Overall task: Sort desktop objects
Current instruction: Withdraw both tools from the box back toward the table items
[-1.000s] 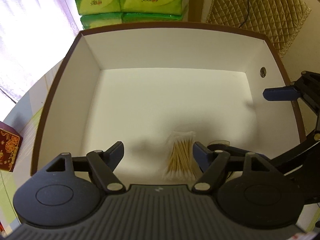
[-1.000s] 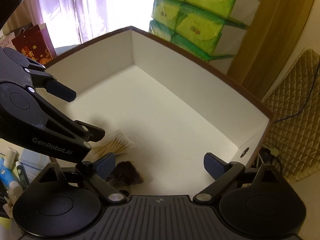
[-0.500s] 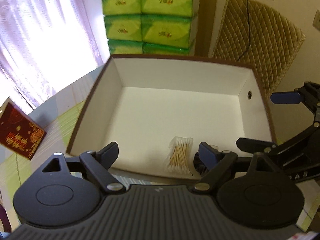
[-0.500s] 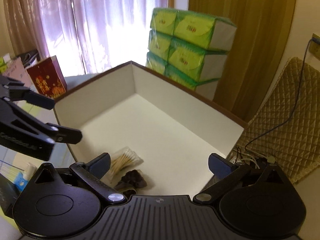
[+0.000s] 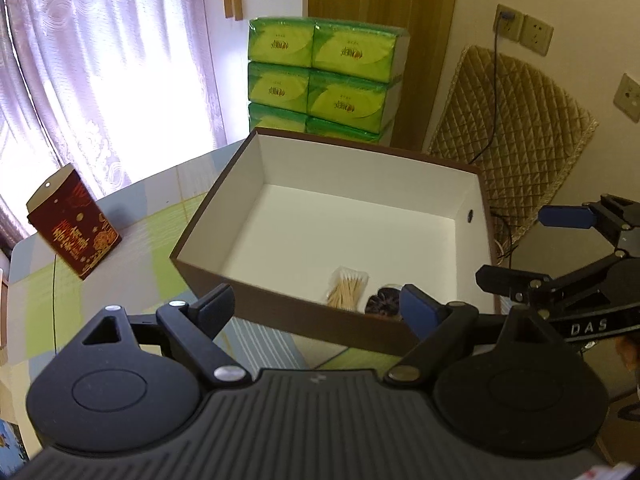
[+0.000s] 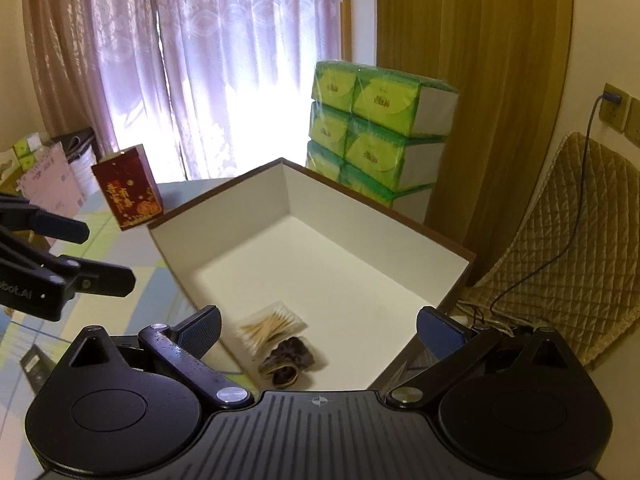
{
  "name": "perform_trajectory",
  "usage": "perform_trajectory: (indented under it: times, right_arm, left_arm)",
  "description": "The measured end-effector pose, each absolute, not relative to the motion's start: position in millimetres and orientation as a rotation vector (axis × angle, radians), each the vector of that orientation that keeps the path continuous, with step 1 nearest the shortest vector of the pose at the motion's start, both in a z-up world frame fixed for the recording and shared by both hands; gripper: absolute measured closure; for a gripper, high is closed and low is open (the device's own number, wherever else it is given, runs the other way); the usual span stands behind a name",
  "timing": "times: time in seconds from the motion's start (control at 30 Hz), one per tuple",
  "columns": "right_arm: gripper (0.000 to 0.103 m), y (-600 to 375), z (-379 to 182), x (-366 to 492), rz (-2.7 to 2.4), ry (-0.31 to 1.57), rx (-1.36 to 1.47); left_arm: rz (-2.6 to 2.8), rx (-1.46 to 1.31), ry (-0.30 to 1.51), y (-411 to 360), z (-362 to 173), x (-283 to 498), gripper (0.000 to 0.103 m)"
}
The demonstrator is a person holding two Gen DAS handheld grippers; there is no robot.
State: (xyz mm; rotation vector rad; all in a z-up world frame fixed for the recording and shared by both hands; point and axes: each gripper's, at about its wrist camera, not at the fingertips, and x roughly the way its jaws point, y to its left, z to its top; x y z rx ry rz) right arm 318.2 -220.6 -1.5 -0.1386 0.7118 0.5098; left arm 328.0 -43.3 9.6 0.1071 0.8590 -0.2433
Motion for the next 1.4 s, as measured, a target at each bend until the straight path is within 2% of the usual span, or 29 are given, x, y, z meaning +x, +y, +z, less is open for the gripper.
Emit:
perform_trajectory:
  times: [0.5,0.87,1.4]
  right_arm:
    - [0.002,-232,-8,243,0.588,0.734,-0.154]
    - [0.002,-233,-19,208,0.633,0.771,-0.159]
    - [0.002,-239,-68,182,0.649,0.932,-0.178]
  left_arm:
    - [-0.158,0.047,0.813,-14,15,220,0.013]
    - [-0.101,-0.012,0.827,-7,7,171,0.013]
    - [-0.077,-0.033,0.947,-9,-43,135,0.013]
